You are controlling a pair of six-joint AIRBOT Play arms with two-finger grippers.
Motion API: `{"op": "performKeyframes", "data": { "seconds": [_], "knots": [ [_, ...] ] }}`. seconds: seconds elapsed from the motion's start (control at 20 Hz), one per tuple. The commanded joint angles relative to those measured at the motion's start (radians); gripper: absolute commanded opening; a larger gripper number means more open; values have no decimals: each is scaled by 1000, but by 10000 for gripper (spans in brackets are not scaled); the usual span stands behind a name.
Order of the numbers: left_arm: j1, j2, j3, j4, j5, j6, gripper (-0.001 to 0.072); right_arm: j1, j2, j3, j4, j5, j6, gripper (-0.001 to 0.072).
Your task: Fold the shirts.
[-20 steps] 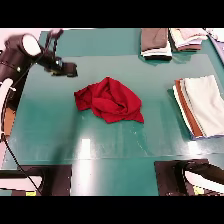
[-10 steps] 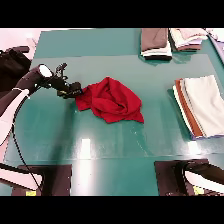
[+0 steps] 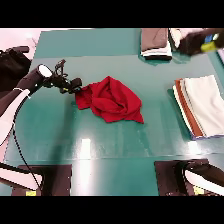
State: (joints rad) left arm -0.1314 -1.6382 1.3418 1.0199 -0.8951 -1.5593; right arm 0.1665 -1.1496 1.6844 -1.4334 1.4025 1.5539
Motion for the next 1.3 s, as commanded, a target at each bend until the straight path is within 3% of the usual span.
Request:
{"op": "performKeyframes", "data": {
  "seconds": [0.0,0.05,0.1,0.15,0.2,0.4,0.75,0.9,1.0,1.15,1.25],
  "knots": [
    [1,31,49,33,-31,50,23,-95,34,-315,157,13,-3,19],
    [1,43,64,44,-34,51,23,-121,33,-418,190,5,-7,21],
    [1,53,70,47,-34,51,23,-142,27,-531,222,-24,-14,129],
    [1,60,70,47,-32,55,23,-149,11,-624,265,-64,-17,424],
    [1,61,70,46,-36,67,23,-150,-12,-712,321,-114,-27,553],
    [1,61,70,50,-70,76,23,-81,-113,-859,534,-322,-120,550],
    [1,61,70,50,-81,76,23,19,-247,-705,600,-494,-123,546],
    [1,61,70,50,-86,76,23,27,-307,-656,600,-504,-123,441],
    [1,62,70,50,-93,77,23,27,-328,-647,599,-506,-145,21],
    [1,112,85,85,-83,77,22,13,-259,-641,584,-549,-197,17],
    [1,195,135,166,-81,79,22,-22,-166,-571,485,-511,-198,17]
  ]
}}
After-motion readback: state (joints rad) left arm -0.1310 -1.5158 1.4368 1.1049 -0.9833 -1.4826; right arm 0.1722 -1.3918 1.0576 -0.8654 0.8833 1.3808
